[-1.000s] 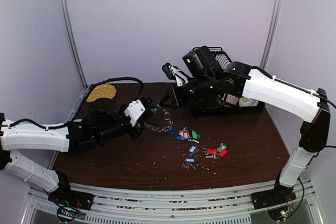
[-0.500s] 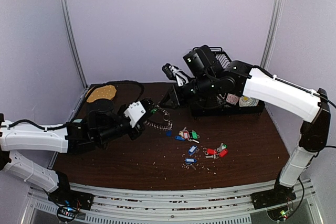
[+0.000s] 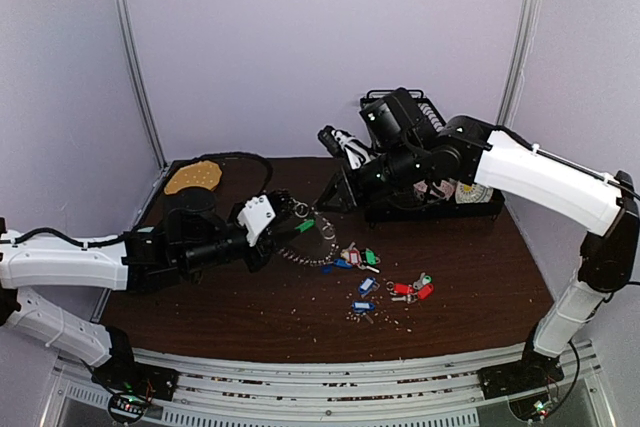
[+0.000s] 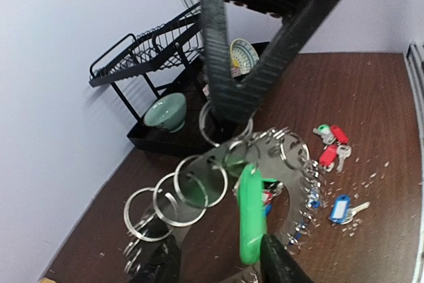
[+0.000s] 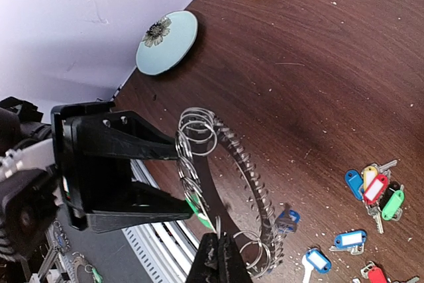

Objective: Put the keys on the keyring
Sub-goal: Adjust the keyring to the key storage ring.

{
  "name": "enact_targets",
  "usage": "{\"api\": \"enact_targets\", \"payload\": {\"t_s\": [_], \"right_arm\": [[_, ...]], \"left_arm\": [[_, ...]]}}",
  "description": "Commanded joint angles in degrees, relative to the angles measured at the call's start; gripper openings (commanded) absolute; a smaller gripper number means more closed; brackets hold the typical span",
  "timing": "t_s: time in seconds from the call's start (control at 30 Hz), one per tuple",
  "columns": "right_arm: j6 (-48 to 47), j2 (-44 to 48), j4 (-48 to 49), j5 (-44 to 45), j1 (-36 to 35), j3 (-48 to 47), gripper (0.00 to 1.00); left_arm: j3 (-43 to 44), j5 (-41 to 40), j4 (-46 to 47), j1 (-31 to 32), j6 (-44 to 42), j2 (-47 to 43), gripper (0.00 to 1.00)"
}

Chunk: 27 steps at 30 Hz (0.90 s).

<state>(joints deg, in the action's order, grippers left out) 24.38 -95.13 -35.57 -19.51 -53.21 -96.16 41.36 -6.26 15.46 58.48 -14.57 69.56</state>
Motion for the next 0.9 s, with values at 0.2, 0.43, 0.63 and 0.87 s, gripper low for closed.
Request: {"api": "enact_targets", "payload": {"t_s": [0.2,0.43,0.63,0.87], "right_arm": [[-3.3,2.4,-2.8,2.0,0.8,-1.2,0.00],[-8.8,1.5,-5.4,-2.1,-0.5,-3.5,0.00],[-14.1,-0.9,-12.9,-2.7,-2.2,-8.9,0.00],[-15.1,-1.6,-12.9,-3.2,-3.4,-10.3,0.00]], "left_arm": [[5.2,17.3,-11.5,-0.9,2.8,-8.5,0.57],[11.4,12.2,-17.6,-2.8,0.7,-5.1,0.53],[16.0,24.3,-27.8,-5.5,-5.5,-1.2,0.61],[15.1,24.9,-25.7,-5.4,-6.4,-0.2,0.54]]}}
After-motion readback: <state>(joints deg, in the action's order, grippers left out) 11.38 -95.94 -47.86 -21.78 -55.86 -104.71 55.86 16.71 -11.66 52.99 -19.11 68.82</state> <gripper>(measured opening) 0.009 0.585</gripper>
